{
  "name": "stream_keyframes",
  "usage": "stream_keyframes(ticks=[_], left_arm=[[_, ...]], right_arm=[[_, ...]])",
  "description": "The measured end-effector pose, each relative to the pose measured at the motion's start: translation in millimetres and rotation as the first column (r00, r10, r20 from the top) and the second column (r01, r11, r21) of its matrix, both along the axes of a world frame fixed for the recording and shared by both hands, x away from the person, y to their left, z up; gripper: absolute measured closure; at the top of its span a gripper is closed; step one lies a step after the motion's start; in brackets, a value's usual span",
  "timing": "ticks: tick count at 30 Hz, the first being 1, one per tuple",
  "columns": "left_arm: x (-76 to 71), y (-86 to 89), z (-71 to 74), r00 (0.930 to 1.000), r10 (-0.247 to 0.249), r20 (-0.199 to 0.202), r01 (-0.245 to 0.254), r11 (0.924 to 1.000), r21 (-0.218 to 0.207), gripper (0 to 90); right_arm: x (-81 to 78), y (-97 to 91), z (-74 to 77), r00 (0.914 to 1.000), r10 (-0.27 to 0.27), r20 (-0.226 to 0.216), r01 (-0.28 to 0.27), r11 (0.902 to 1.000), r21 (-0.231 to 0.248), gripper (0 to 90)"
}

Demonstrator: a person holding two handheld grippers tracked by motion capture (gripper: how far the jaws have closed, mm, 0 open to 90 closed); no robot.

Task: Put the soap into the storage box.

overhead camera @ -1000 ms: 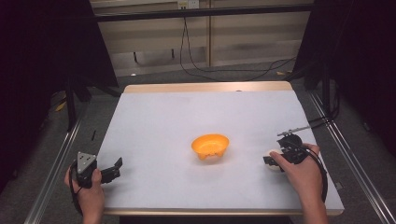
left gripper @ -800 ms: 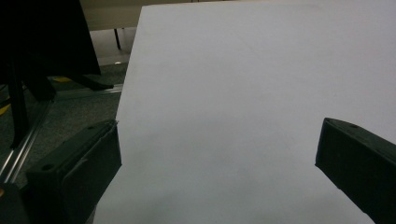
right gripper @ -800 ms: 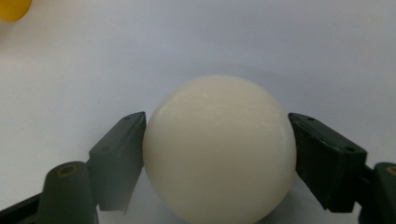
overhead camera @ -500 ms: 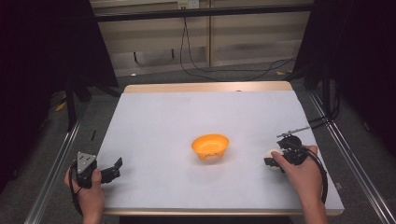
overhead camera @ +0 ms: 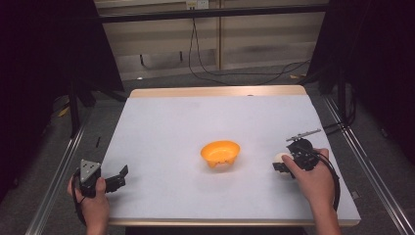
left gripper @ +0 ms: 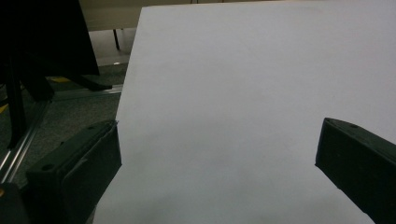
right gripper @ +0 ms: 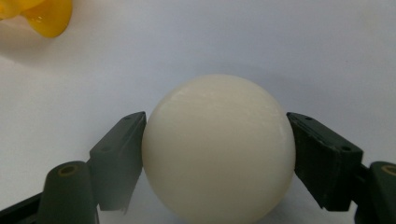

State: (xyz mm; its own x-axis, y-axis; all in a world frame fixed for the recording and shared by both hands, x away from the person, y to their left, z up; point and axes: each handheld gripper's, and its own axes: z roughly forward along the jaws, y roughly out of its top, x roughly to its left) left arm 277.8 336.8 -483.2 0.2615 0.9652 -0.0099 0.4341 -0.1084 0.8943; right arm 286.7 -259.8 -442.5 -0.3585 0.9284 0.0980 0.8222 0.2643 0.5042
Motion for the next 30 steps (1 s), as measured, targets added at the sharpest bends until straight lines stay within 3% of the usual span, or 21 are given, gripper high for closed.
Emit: stream_keyframes(ticks=[30], left_arm=[[0.5, 0.1, 0.1, 1.0, -0.001, -0.006, 0.001, 1.0, -0.005, 0.0]], right_arm=[[15.8, 20.5, 21.8, 0.9982, 0.056, 0.022, -0.056, 0.9982, 0.021, 23.1]])
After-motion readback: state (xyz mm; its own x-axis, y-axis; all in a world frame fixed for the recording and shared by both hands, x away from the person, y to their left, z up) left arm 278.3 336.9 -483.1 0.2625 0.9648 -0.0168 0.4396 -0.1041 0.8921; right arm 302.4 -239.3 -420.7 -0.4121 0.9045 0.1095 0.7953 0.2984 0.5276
